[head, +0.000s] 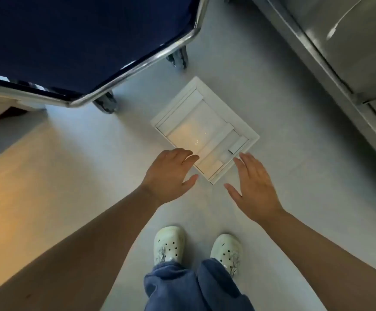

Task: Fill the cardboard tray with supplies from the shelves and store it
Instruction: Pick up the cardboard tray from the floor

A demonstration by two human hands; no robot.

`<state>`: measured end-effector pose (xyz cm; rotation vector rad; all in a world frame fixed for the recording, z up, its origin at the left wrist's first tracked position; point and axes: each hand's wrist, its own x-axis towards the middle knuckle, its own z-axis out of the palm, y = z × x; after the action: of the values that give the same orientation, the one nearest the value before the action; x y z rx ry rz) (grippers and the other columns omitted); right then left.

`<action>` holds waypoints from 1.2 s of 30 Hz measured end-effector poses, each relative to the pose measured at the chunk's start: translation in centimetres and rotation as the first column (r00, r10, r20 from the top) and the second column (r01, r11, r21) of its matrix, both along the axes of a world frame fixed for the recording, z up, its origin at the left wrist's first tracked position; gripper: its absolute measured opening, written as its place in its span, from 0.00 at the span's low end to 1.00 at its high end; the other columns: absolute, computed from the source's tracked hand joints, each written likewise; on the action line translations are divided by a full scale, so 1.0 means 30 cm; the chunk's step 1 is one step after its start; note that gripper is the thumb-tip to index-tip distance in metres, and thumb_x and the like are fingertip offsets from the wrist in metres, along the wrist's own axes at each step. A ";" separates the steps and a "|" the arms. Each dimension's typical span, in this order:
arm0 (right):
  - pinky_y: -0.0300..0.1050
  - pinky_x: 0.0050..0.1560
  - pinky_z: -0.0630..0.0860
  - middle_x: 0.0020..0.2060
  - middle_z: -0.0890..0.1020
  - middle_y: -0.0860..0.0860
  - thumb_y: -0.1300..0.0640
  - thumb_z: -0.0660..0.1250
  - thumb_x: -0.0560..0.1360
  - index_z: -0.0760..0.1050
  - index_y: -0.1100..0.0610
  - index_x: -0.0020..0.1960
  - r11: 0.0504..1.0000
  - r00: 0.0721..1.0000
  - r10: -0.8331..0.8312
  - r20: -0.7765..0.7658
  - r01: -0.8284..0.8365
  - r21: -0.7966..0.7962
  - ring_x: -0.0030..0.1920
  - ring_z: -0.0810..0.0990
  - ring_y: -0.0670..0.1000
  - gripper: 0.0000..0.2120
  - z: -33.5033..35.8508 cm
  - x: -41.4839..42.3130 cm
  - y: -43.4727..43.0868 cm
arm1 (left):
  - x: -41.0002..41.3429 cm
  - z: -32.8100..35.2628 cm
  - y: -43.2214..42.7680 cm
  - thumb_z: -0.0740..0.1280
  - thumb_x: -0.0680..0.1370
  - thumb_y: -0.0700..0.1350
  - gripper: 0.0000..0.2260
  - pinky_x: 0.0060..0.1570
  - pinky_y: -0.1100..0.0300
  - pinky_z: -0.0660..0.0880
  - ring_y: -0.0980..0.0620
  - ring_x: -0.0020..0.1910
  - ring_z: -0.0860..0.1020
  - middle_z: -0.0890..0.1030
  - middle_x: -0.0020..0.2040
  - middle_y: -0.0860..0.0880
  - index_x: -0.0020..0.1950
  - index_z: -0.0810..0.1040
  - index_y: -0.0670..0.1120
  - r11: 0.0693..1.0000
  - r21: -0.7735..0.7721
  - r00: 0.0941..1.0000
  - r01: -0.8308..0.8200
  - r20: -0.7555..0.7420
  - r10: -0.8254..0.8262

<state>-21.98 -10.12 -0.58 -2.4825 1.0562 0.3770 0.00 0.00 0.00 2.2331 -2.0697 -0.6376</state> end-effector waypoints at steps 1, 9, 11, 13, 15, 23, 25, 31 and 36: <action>0.46 0.73 0.45 0.74 0.61 0.57 0.42 0.58 0.78 0.59 0.59 0.75 1.000 1.000 0.010 0.002 -0.010 0.003 0.76 0.55 0.56 0.31 -0.035 -0.005 0.000 | -0.006 -0.035 -0.001 0.65 0.77 0.54 0.20 0.59 0.50 0.73 0.44 0.60 0.77 0.79 0.61 0.45 0.65 0.76 0.45 1.000 -0.010 1.000 0.017 -0.003 -0.017; 0.45 0.73 0.42 0.76 0.59 0.55 0.40 0.53 0.78 0.57 0.57 0.75 0.996 0.995 0.092 -0.047 -0.090 0.028 0.77 0.52 0.54 0.32 -0.261 -0.034 -0.020 | -0.035 -0.277 0.001 0.65 0.76 0.55 0.20 0.59 0.50 0.73 0.44 0.59 0.77 0.79 0.60 0.45 0.63 0.77 0.45 0.998 -0.051 0.999 0.048 0.014 -0.047; 0.45 0.73 0.42 0.76 0.59 0.54 0.39 0.52 0.78 0.57 0.57 0.76 0.993 0.992 0.116 -0.043 -0.115 0.040 0.77 0.51 0.53 0.32 -0.312 -0.039 -0.019 | -0.037 -0.323 -0.004 0.65 0.76 0.56 0.20 0.59 0.50 0.73 0.45 0.59 0.77 0.80 0.60 0.45 0.63 0.77 0.45 0.997 -0.045 0.998 0.060 0.015 -0.060; 0.44 0.73 0.41 0.76 0.60 0.53 0.38 0.50 0.78 0.58 0.57 0.76 0.990 0.990 0.136 -0.027 -0.134 0.052 0.77 0.51 0.53 0.33 -0.355 -0.044 -0.015 | -0.039 -0.368 -0.006 0.65 0.76 0.57 0.21 0.60 0.50 0.72 0.45 0.60 0.77 0.79 0.60 0.46 0.63 0.77 0.46 0.996 -0.051 0.997 0.074 0.019 -0.073; 0.44 0.73 0.41 0.75 0.61 0.53 0.37 0.48 0.77 0.59 0.57 0.75 0.986 0.987 0.158 -0.010 -0.157 0.049 0.77 0.52 0.52 0.33 -0.393 -0.047 -0.010 | -0.042 -0.402 -0.009 0.65 0.76 0.57 0.20 0.62 0.50 0.70 0.46 0.60 0.76 0.79 0.60 0.46 0.62 0.77 0.46 0.995 -0.048 0.996 0.087 0.015 -0.086; 0.53 0.72 0.59 0.60 0.77 0.53 0.40 0.59 0.76 0.74 0.57 0.63 0.977 0.977 0.213 0.030 -0.212 -0.014 0.68 0.70 0.55 0.25 -0.476 -0.050 0.000 | -0.052 -0.492 -0.024 0.62 0.77 0.58 0.19 0.70 0.51 0.61 0.48 0.59 0.75 0.80 0.57 0.48 0.59 0.80 0.46 0.987 -0.019 0.987 0.162 0.003 -0.162; 0.53 0.71 0.62 0.58 0.78 0.52 0.40 0.58 0.76 0.75 0.57 0.61 0.976 0.976 0.215 0.042 -0.214 -0.031 0.65 0.71 0.54 0.24 -0.485 -0.048 -0.006 | -0.050 -0.501 -0.024 0.61 0.78 0.58 0.19 0.68 0.53 0.62 0.48 0.57 0.75 0.81 0.55 0.49 0.59 0.80 0.47 0.987 -0.004 0.987 0.159 -0.004 -0.159; 0.52 0.69 0.64 0.53 0.79 0.52 0.37 0.59 0.74 0.77 0.57 0.56 0.978 0.977 0.198 0.075 -0.191 -0.089 0.61 0.74 0.55 0.25 -0.504 -0.047 0.003 | -0.050 -0.499 -0.035 0.64 0.78 0.55 0.14 0.56 0.53 0.71 0.46 0.48 0.79 0.83 0.48 0.48 0.52 0.83 0.46 0.986 -0.061 0.987 0.158 0.009 -0.158; 0.49 0.66 0.66 0.50 0.79 0.51 0.36 0.60 0.73 0.78 0.56 0.54 0.980 0.979 0.178 0.096 -0.168 -0.107 0.58 0.74 0.54 0.25 -0.504 -0.044 0.008 | -0.056 -0.499 -0.032 0.63 0.79 0.54 0.14 0.55 0.53 0.71 0.46 0.47 0.78 0.83 0.46 0.48 0.50 0.83 0.46 0.987 -0.085 0.990 0.139 0.005 -0.140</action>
<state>-23.29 -9.88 -15.70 -2.6594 0.8380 0.2472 -1.67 -0.97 -14.98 2.0571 -2.2232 -0.5457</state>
